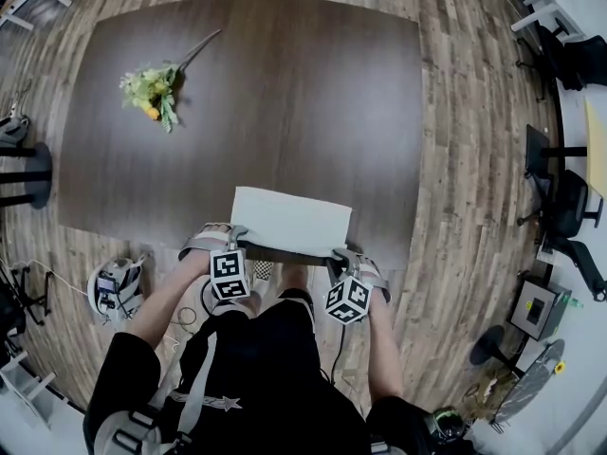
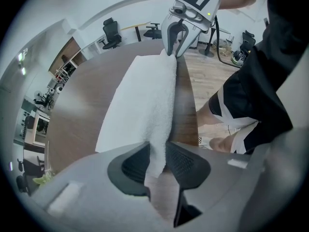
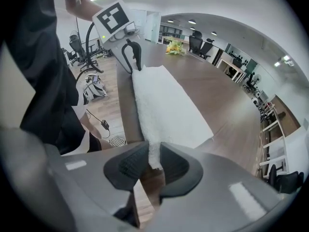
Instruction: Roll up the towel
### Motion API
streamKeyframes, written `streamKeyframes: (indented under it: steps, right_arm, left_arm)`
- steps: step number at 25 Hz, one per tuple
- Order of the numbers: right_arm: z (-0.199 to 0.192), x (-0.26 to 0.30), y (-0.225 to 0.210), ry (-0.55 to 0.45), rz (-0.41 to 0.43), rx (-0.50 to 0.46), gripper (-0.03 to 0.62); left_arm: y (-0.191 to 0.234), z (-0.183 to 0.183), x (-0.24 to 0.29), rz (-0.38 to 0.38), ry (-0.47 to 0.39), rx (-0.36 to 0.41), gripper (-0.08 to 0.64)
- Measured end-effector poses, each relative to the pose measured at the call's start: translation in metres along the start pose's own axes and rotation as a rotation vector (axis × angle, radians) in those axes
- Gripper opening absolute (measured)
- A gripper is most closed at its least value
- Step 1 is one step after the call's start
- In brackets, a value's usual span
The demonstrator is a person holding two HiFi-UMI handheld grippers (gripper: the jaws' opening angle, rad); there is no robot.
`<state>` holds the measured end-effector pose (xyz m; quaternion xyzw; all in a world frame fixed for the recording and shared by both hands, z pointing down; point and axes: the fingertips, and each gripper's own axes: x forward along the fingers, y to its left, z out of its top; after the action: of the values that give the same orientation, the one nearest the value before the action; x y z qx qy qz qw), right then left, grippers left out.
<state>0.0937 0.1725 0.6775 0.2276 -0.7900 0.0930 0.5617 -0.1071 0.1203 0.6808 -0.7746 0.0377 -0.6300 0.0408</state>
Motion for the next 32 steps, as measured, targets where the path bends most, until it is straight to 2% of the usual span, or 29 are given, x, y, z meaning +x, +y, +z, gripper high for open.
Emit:
streamKeyframes:
  steps: [7,16,23,32]
  right_arm:
    - [0.000,-0.005,0.006,0.003,-0.018,-0.008,0.049]
    - [-0.008,-0.017,0.034,0.024,0.065,0.022,0.046]
    - [-0.005,-0.017,0.033,0.047,0.099,0.054,0.046]
    - [0.003,-0.026,0.026,0.072,0.223,0.105,0.046]
  left_arm:
    - [-0.005,-0.002,-0.006,0.023,0.009,0.017,0.067]
    - [-0.036,-0.004,-0.016,-0.029,0.016,0.023,0.063]
    - [-0.035,-0.005,-0.016,-0.053,0.022,0.032,0.064]
    - [-0.025,-0.002,-0.022,-0.144,0.040,0.036,0.063]
